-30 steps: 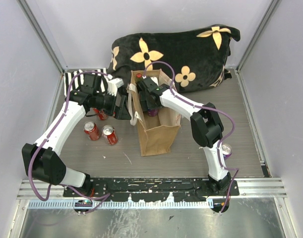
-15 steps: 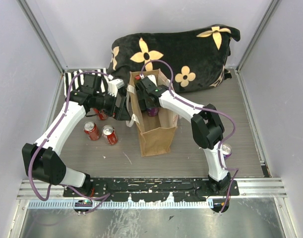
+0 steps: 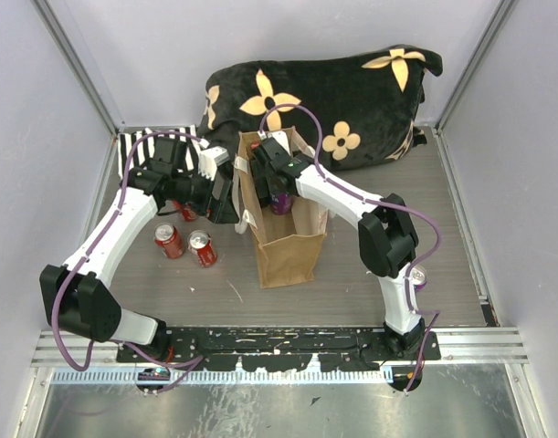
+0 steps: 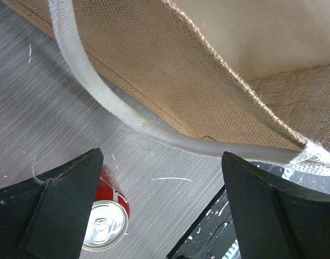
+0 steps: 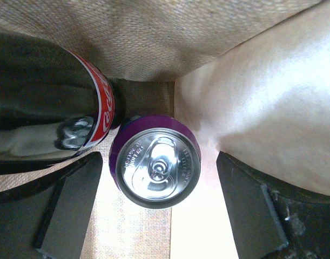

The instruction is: Place the beverage into the canvas bag

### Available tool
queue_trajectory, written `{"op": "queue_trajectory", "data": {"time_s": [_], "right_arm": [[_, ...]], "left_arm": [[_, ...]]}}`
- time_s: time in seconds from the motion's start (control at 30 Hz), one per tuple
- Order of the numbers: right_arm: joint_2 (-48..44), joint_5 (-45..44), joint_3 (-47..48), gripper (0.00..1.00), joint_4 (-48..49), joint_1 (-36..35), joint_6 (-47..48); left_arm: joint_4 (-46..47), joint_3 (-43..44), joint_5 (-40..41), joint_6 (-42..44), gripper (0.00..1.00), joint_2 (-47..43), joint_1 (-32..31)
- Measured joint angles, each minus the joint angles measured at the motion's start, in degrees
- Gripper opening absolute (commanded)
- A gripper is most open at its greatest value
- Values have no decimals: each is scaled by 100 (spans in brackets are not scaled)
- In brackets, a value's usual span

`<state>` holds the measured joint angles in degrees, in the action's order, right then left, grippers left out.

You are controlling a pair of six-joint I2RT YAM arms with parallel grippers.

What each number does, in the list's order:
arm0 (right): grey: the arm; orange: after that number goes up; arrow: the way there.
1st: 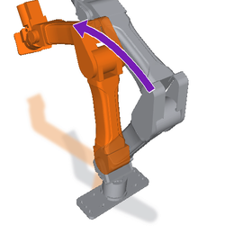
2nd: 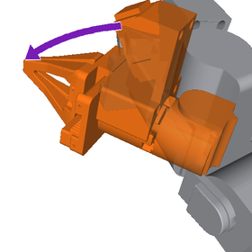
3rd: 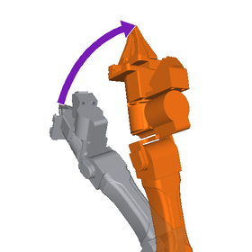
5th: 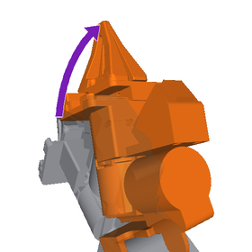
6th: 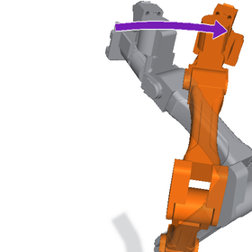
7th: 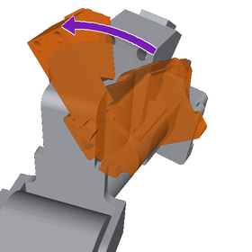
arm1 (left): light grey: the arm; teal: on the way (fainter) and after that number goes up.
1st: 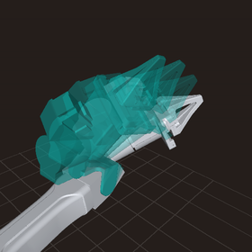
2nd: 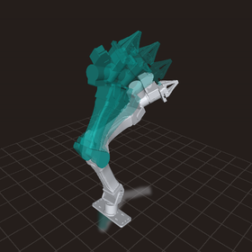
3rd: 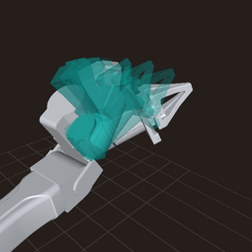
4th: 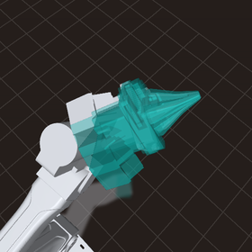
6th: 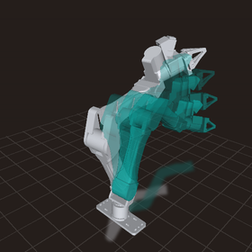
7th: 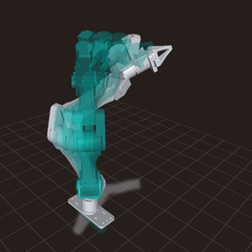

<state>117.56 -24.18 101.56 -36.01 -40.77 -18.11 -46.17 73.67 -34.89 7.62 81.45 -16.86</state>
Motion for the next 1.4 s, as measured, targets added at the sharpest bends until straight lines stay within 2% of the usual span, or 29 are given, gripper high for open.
{"op": "queue_trajectory", "data": {"time_s": [0.7, 0.93, 1.03, 1.1, 1.23, 1.3, 1.4], "right_arm": [[-857, -46, 476, 92, -415, -70, -28], [-970, -540, 1453, 92, -1296, 28, -114], [-1349, -568, 1617, 92, -1600, 409, -223], [-1749, -525, 1473, 92, -1801, 966, -330], [-2472, -472, 898, 92, -2332, 2218, -551], [-2743, -417, 514, 92, -2664, 2647, -643], [-3097, -120, -361, 93, -2938, 2922, -752]], "left_arm": [[-90, -284, 304, 116, 98, -562, 0], [-164, -308, 448, 114, 98, -728, 22], [-227, -343, 516, 107, 98, -833, 57], [-269, -343, 553, 94, 98, -929, 70], [-345, -345, 614, 68, 98, -1091, 103], [-372, -354, 632, 46, 98, -1141, 114], [-387, -393, 636, -22, 98, -1189, 125]]}}
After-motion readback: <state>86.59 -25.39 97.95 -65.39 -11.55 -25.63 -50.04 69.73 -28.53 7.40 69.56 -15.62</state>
